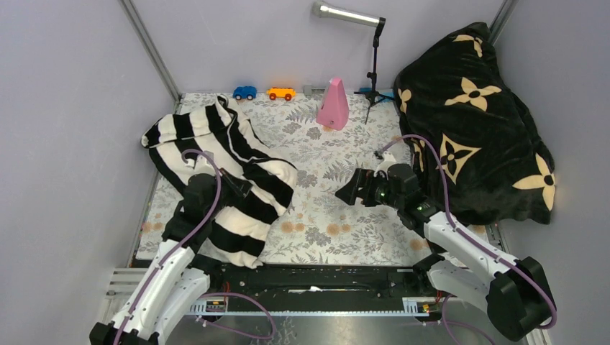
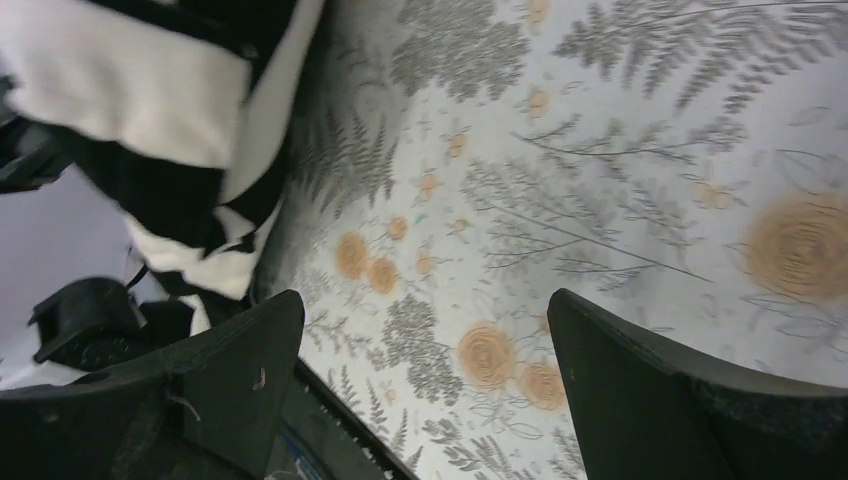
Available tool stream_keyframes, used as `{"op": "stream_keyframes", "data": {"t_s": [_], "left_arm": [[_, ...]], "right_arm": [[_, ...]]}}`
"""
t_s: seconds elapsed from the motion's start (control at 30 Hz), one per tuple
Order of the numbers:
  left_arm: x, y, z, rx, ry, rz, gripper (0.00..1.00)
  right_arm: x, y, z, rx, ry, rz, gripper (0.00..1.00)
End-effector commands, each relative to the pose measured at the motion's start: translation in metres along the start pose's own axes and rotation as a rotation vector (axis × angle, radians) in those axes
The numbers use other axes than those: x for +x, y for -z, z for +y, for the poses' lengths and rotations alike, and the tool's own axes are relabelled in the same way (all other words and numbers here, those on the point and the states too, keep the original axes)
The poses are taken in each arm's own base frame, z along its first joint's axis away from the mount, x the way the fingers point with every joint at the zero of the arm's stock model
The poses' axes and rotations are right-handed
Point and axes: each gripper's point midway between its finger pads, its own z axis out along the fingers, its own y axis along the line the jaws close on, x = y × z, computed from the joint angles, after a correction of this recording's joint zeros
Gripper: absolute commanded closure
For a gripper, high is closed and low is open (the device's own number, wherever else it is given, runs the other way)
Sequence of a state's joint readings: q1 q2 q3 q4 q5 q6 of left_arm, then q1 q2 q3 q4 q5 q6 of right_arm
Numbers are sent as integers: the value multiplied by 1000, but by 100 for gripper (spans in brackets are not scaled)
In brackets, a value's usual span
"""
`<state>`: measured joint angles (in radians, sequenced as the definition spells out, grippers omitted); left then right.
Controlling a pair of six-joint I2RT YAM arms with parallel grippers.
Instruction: Remove the pillowcase from the pillow
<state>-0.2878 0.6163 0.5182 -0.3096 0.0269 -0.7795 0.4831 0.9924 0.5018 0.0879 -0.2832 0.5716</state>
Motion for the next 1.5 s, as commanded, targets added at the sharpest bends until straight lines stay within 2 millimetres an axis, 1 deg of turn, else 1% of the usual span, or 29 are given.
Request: {"op": "stream_keyframes", "data": {"t_s": [0.0,0.07,0.17,0.2,0.23,0.27,0.37,0.43,0.47,0.5,0.53,0.57,0.6,0.63,0.67,0.7,0.73,0.77,0.8,0.83,0.9,0.97,1.0,1.13,1.2,1.3,1.4,1.47], "left_arm": [[26,3,-47,256,-16,165,100],[33,6,-72,354,-48,219,100],[35,10,-102,399,-166,224,100],[34,12,-111,409,-196,215,100],[38,16,-122,436,-222,224,100],[39,19,-130,455,-235,225,100],[56,35,-163,606,-272,298,99],[71,51,-183,719,-290,360,99],[76,58,-192,760,-305,377,98],[81,63,-197,783,-326,385,96],[83,67,-199,790,-348,387,87],[80,64,-195,750,-358,369,71],[74,56,-186,675,-361,340,44],[68,50,-175,592,-363,315,28],[59,44,-164,506,-367,277,19],[51,41,-151,411,-364,252,11],[40,38,-138,320,-361,219,7],[33,41,-130,261,-357,206,5],[27,46,-126,227,-356,202,2],[20,51,-124,206,-341,186,1],[9,59,-112,140,-302,155,1],[4,63,-92,46,-269,130,1],[2,64,-82,-7,-251,121,1],[2,71,-56,-119,-165,101,1],[3,74,-47,-133,-114,77,1],[8,74,-26,-182,-76,53,1],[15,72,-8,-247,-74,53,1],[21,68,2,-284,-84,65,1]], "right_arm": [[-10,2,53,-171,80,8,1],[-11,2,57,-167,65,7,1],[-18,-1,47,-65,-19,7,1],[-16,-3,46,-48,-52,26,1],[-14,-4,45,-28,-86,56,1],[-11,-5,46,-18,-104,90,1],[-7,-5,49,-13,-99,149,1],[-14,-2,42,27,-39,125,1],[-19,0,33,75,-33,90,1],[-24,4,25,118,-30,49,1],[-29,9,21,138,-19,10,1],[-32,14,17,153,-6,-23,1],[-35,18,17,150,8,-53,1],[-37,22,17,148,19,-70,1],[-38,24,19,136,35,-77,1],[-37,25,21,120,56,-68,1],[-35,25,24,108,63,-54,1],[-33,24,25,99,74,-36,1],[-31,22,27,89,78,-19,1],[-29,20,29,77,80,2,1],[-21,15,46,-19,111,73,1],[-16,8,61,-97,109,134,1],[-14,2,64,-115,100,167,1],[-2,-14,70,-166,77,239,1],[4,-21,73,-189,74,265,1],[13,-29,77,-213,89,310,1],[17,-38,79,-196,123,337,1],[14,-45,77,-173,135,332,1]]}}
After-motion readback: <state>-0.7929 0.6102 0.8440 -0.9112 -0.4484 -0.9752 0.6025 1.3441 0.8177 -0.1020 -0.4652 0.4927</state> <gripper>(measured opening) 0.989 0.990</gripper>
